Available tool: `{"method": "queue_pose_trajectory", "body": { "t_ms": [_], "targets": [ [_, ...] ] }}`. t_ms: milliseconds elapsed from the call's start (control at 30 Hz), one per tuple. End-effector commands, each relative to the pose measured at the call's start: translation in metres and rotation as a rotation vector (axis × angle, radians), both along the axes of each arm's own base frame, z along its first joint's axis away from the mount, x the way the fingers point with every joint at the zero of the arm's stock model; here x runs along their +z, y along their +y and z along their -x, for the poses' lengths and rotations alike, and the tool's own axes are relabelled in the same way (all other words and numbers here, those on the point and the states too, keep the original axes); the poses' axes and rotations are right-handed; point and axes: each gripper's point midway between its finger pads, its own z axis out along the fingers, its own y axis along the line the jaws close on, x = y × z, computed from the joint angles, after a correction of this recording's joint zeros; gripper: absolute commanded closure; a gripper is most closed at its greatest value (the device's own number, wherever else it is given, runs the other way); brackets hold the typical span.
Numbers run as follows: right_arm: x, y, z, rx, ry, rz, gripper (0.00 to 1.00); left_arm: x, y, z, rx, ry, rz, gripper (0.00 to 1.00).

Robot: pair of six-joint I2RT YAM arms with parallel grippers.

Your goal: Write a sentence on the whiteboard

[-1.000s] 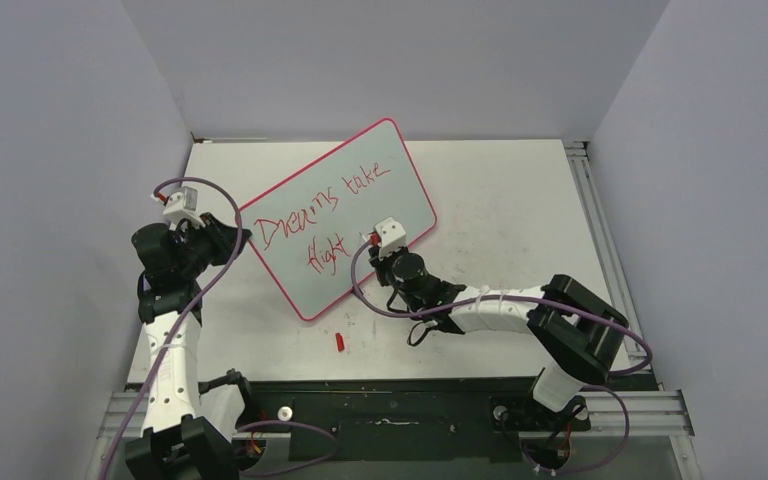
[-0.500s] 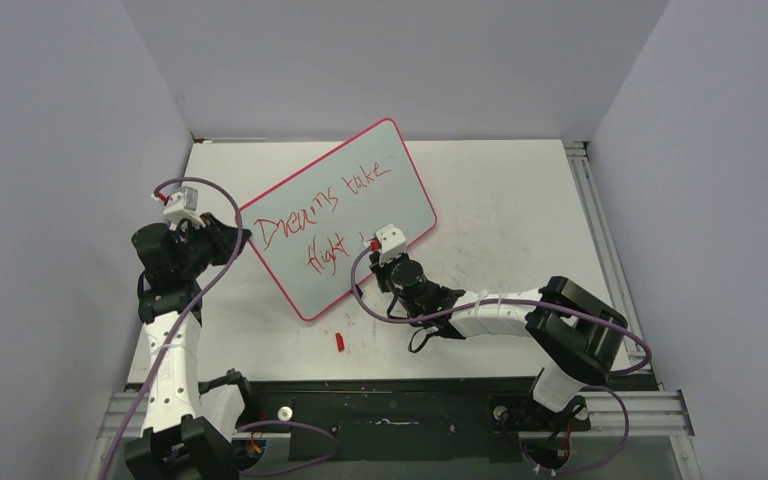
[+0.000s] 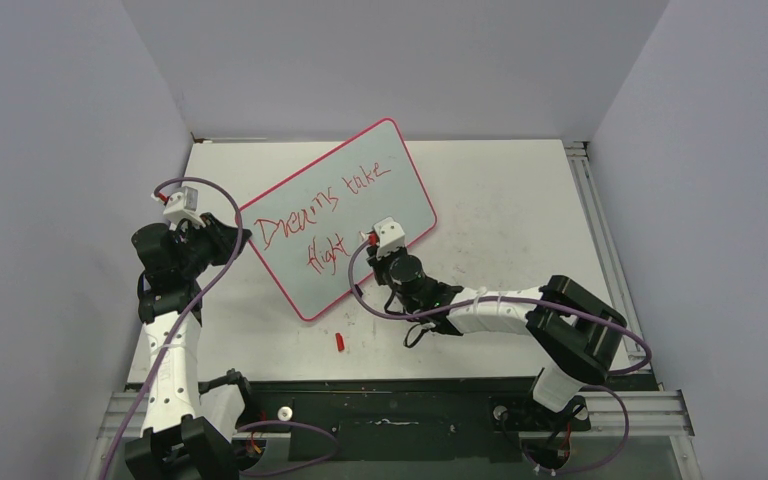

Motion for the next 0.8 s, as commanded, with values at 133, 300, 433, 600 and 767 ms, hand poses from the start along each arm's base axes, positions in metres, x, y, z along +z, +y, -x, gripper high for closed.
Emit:
{"method": "queue_pose_trajectory", "body": {
  "t_ms": [133,300,433,600,767],
  "targets": [
    [0.021,0.012,-0.013,-0.008,-0.046,-0.052,0.95,0.005,-0.009,0.002,-0.044,-0.009,0.001,0.87],
    [0.019,0.014,-0.015,-0.008,-0.04,-0.048,0.95,0.005,-0.009,0.002,-0.044,-0.009,0.001,0.87],
    [0.018,0.012,-0.017,-0.022,-0.036,-0.048,0.95,0.005,-0.009,0.002,-0.043,-0.009,0.001,0.87],
    [0.019,0.007,-0.021,-0.049,-0.038,-0.052,0.95,0.005,-0.009,0.002,-0.045,-0.009,0.001,0.87],
    [0.019,0.003,-0.025,-0.072,-0.039,-0.054,0.95,0.005,-0.009,0.002,-0.042,-0.009,0.001,0.87]
  ]
}}
